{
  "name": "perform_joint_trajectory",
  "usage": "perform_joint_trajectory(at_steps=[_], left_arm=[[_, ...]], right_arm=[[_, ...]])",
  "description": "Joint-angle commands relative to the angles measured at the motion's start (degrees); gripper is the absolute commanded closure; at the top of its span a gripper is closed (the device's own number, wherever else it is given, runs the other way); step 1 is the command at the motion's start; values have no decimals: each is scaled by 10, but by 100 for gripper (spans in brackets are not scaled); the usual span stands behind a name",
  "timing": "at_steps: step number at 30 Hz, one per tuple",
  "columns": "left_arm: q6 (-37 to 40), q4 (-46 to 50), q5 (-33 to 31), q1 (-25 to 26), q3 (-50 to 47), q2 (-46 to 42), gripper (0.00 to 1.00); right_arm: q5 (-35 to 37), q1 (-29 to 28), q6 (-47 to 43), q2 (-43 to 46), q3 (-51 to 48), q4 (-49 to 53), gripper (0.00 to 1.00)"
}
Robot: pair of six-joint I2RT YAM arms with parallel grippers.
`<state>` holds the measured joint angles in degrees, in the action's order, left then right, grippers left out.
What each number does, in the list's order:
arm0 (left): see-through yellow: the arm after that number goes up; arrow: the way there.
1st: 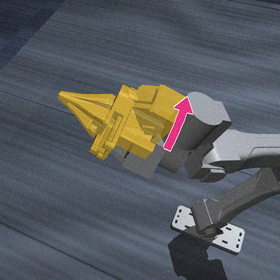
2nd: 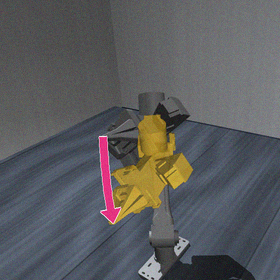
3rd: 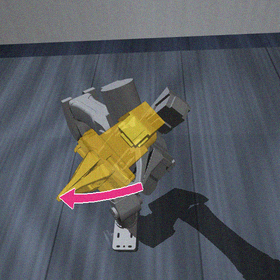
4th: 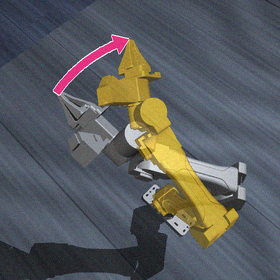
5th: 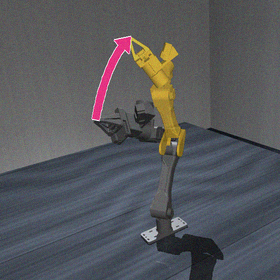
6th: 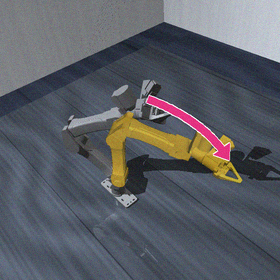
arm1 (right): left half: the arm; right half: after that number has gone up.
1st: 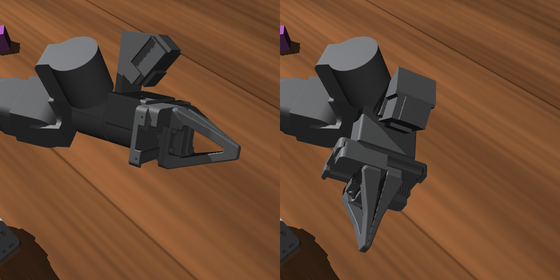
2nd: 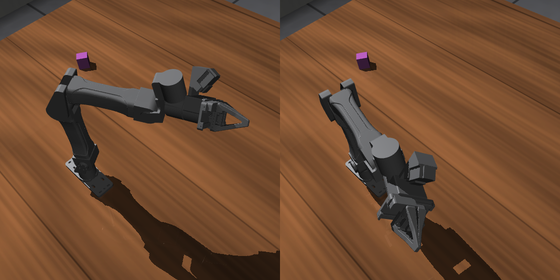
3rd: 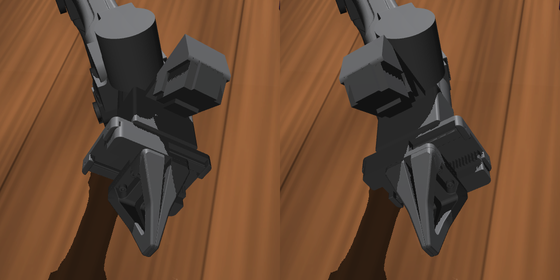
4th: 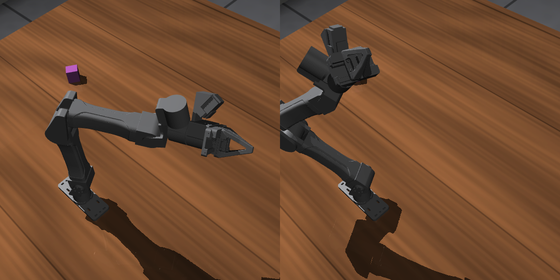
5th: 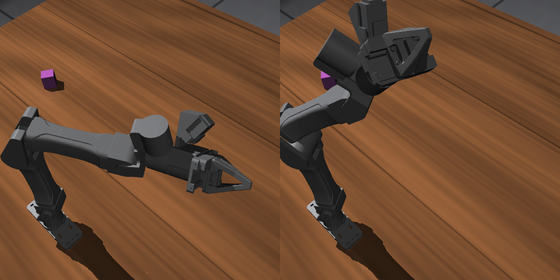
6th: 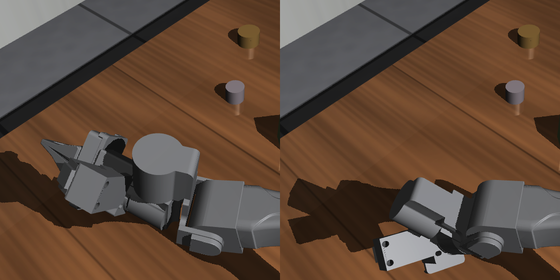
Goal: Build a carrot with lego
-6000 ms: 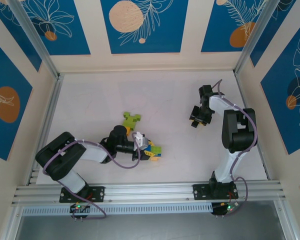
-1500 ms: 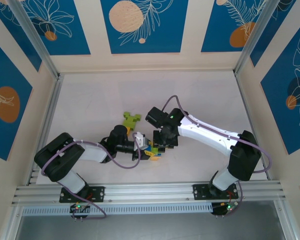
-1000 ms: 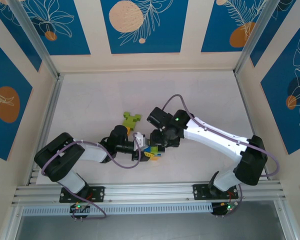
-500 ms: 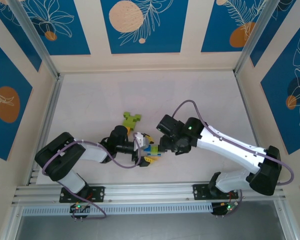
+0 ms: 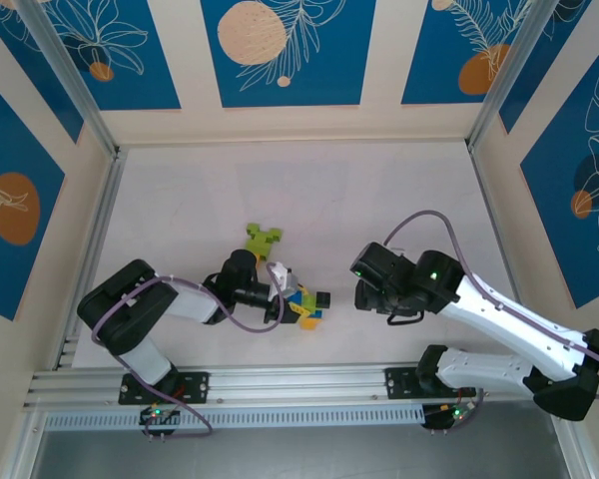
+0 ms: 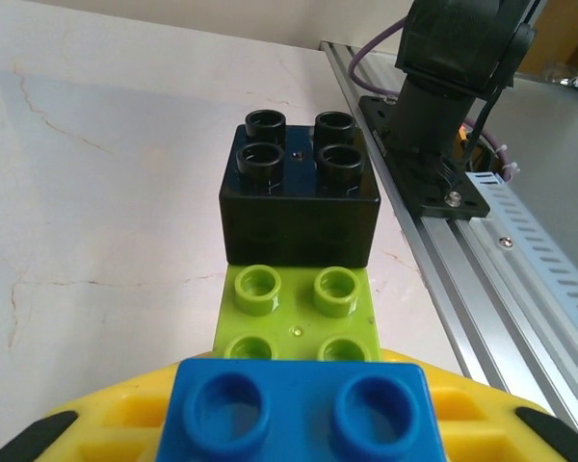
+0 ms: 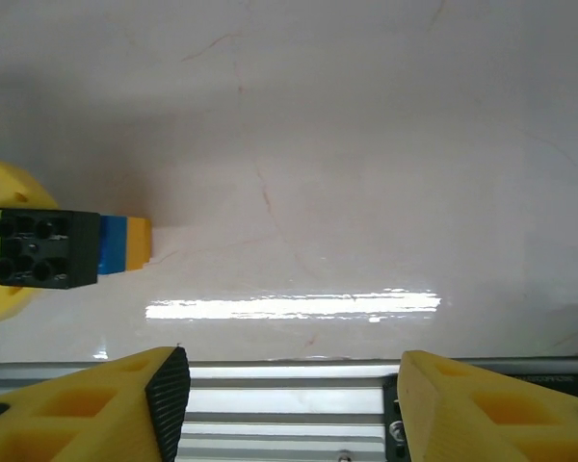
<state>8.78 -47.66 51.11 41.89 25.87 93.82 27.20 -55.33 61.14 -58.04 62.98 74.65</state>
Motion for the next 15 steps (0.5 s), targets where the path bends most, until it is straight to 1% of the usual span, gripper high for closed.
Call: perform_joint_trajectory(at_steps=[1,3,5,7,10,11,13,15], left_arm=[[-17,-10,17,3,4,9,65],[-32,-2,4,2,12,6,66],[-69,-16,-4,3,23,10,67],[-85,9,-16,3,49,17,67],[-94,84,-32,1,105,28,67],[-100,115,-25,-2,130,33,67],[-102,192,-20,-4,184,38,66],[-89,286,-34,-6,241,40,66]], right_arm=[[16,7,10,22,3,33,40],[10,12,3,26,-5,21,41],[3,19,-9,21,-9,12,40],[1,24,-21,12,-8,11,41],[-4,25,-34,14,-12,-2,41],[-7,25,-40,21,-17,-12,41],[-9,26,-50,35,-25,-24,41],[-8,34,-63,50,-24,-24,40]])
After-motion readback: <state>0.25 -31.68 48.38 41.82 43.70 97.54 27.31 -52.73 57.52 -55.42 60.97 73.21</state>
